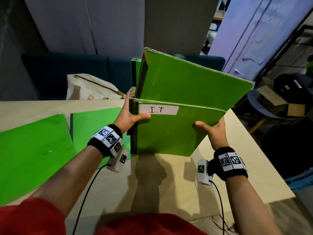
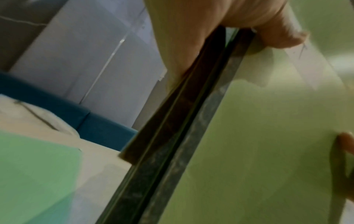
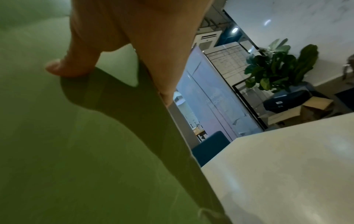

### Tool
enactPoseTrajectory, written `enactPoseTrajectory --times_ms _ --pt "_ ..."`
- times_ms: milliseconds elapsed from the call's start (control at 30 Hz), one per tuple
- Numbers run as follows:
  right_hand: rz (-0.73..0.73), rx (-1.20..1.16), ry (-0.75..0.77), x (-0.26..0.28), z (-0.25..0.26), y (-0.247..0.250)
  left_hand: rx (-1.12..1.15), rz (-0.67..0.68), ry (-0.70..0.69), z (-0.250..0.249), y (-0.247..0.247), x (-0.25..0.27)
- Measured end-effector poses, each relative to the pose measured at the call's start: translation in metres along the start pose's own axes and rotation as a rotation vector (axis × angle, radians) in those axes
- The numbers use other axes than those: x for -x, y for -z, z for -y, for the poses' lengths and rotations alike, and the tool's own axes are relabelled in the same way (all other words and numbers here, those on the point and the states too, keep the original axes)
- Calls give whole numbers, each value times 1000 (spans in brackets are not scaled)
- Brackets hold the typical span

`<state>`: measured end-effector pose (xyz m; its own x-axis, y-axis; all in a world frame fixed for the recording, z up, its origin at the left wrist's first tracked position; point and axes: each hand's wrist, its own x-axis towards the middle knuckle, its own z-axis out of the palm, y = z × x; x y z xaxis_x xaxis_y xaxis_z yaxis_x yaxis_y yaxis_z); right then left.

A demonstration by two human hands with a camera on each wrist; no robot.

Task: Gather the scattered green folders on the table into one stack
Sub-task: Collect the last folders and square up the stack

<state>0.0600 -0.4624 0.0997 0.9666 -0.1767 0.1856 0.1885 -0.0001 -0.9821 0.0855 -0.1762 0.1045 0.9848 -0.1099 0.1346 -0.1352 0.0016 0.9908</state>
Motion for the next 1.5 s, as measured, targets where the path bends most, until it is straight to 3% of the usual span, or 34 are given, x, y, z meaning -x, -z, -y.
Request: enactPoseTrajectory --times_ms 167,567,667,767,833,1100,1267,1367,1500 --pt "44 13 -55 -2 -6 0 -57 32 -38 4 5 5" --pt "16 -36 -3 -12 7 -1 -116 206 214 41 9 14" --pt "48 -4 -47 -10 -1 1 -149 125 97 18 11 13" --pt "69 6 -84 -10 -9 2 -45 51 -129 -25 6 7" --pt "72 7 -92 -9 -11 1 23 7 -195 -45 -2 1" --pt "29 1 -106 -6 -7 -7 129 -262 -106 -36 -20 -11" --pt "32 3 -137 0 -13 -7 37 -139 -216 -8 -16 8" --pt "25 -5 -136 3 -16 -9 -168 -75 -169 21 -11 14" --pt "-42 -11 -106 -3 -11 -8 -133 -150 -45 15 -17 10"
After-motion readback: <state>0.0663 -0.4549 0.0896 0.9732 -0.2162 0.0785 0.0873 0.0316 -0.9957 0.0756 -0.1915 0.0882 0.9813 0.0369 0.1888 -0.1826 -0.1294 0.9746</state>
